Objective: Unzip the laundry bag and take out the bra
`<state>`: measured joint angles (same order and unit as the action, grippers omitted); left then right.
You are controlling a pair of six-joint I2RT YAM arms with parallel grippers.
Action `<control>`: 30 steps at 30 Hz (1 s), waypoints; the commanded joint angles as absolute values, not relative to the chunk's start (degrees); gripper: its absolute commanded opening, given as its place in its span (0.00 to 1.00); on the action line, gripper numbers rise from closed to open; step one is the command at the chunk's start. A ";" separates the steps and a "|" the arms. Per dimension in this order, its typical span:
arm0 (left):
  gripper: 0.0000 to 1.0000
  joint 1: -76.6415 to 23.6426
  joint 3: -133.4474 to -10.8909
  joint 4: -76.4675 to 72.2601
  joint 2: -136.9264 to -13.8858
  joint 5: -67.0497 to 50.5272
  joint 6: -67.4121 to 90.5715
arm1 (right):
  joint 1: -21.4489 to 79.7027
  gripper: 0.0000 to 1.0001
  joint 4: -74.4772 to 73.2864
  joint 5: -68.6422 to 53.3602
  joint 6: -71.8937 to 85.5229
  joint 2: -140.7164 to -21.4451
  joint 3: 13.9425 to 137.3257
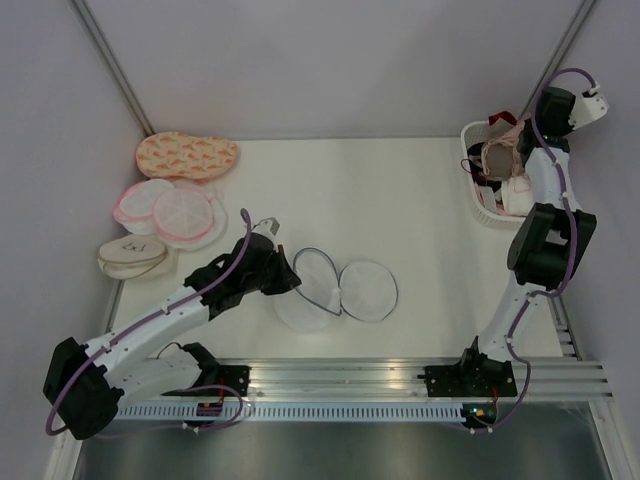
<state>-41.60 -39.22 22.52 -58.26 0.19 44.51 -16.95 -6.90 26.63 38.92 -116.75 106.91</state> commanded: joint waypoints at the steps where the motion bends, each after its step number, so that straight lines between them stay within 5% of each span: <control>1: 0.02 -41.75 -39.37 23.03 -56.95 1.67 46.49 | -16.79 0.31 -12.80 25.22 41.48 -118.91 105.56; 4: 0.02 -41.75 -39.55 22.94 -56.95 1.58 46.32 | -16.70 0.58 -17.38 24.26 42.71 -118.31 104.60; 10: 0.02 -41.75 -38.76 21.71 -56.25 1.93 46.84 | -13.54 0.73 -12.58 23.82 40.96 -102.88 92.12; 22: 0.02 -41.57 -37.79 11.09 -55.72 5.79 46.50 | 2.79 0.98 -13.89 2.74 31.20 -74.92 72.35; 30: 0.02 -39.81 -36.39 11.42 -56.77 8.53 49.66 | 19.84 0.98 -14.32 -0.45 35.50 -54.09 45.55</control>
